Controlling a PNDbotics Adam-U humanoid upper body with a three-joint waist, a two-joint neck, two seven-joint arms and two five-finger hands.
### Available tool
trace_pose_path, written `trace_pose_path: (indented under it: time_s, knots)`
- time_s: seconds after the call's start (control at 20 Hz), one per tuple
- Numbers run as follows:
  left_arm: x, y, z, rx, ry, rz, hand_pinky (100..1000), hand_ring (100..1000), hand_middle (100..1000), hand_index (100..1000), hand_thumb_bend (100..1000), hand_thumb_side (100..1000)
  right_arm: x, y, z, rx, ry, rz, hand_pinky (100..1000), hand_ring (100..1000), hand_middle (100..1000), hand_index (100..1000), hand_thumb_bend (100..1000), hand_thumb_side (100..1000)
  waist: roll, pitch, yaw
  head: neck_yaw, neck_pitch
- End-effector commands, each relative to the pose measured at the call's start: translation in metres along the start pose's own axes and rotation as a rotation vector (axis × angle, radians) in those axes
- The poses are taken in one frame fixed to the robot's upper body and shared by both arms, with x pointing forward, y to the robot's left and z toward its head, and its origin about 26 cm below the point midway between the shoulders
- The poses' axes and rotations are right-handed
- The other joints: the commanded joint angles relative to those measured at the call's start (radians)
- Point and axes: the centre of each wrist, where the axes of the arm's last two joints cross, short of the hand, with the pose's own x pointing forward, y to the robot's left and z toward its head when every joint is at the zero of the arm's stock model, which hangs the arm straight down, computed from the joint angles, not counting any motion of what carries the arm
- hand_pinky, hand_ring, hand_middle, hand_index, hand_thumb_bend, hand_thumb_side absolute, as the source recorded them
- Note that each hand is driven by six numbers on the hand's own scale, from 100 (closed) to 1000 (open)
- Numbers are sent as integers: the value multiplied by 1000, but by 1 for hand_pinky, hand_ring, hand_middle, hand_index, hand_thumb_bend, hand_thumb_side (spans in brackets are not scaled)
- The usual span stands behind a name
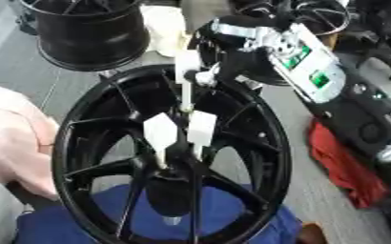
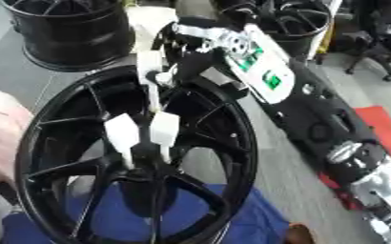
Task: Pull the pin out of the wheel hub.
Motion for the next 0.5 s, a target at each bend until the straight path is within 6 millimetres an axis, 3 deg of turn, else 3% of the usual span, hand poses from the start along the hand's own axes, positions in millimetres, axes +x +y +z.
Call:
trace_pose_path:
  time_s: [0.05, 0.3, 0.5]
  knots:
    - [7, 14, 7, -121, -82, -134, 773, 723, 680, 832, 350, 742, 17, -47, 25, -132, -26, 34, 395, 448, 415, 453, 150, 318, 4, -29, -5, 7, 11]
    - [4, 16, 14, -112, -64, -130, 773, 724, 680, 833, 350, 742, 16, -87, 47, -296, 20, 13, 396, 448, 415, 453, 153, 310, -3, -42, -20, 23, 19]
    - [2, 18, 19, -104, -57, -125, 773, 724, 680, 833, 350, 742, -7, -105, 77, -423, 100, 21, 402, 450, 417, 456, 156, 309, -5, -44, -32, 32, 22]
